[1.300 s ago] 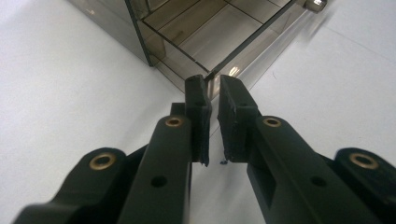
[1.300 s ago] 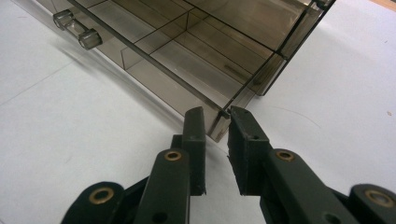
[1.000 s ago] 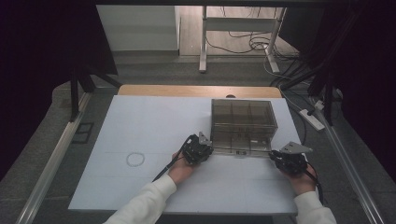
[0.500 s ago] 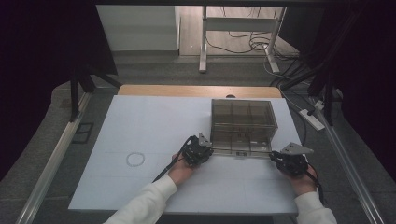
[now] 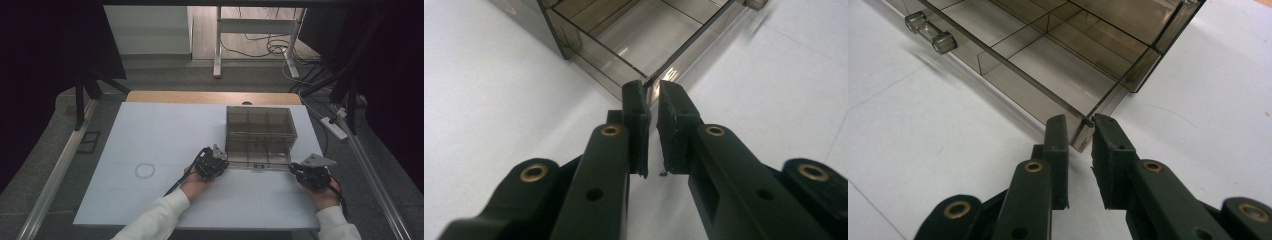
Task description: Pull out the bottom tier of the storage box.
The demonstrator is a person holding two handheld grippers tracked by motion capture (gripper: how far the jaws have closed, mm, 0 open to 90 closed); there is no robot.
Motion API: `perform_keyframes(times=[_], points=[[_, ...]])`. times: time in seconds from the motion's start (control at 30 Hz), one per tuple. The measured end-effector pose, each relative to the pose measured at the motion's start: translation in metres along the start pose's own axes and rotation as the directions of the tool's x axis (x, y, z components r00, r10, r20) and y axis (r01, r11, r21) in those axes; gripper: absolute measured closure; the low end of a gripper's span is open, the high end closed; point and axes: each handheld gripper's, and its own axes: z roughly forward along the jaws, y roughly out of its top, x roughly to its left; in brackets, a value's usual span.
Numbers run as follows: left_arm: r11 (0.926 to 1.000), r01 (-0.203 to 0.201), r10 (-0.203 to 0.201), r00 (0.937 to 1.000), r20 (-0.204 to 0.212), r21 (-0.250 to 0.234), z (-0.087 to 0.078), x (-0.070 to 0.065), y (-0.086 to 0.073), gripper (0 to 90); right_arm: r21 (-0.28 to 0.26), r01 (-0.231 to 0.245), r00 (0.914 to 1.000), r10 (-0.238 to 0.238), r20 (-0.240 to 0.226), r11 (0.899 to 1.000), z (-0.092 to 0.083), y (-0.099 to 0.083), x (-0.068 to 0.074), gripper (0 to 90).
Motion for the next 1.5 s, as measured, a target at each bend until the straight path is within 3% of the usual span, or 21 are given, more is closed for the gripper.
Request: perform_keyframes(times=[1.5], points=[[0.9997,-0.021,0.021,0.9996,0.016,0.016,-0.005,-0.012,-0.009,82.3,0.008,0.006,0.9999,-0.006,-0.012,1.000,-0.010,-0.009,0.008,76.9]])
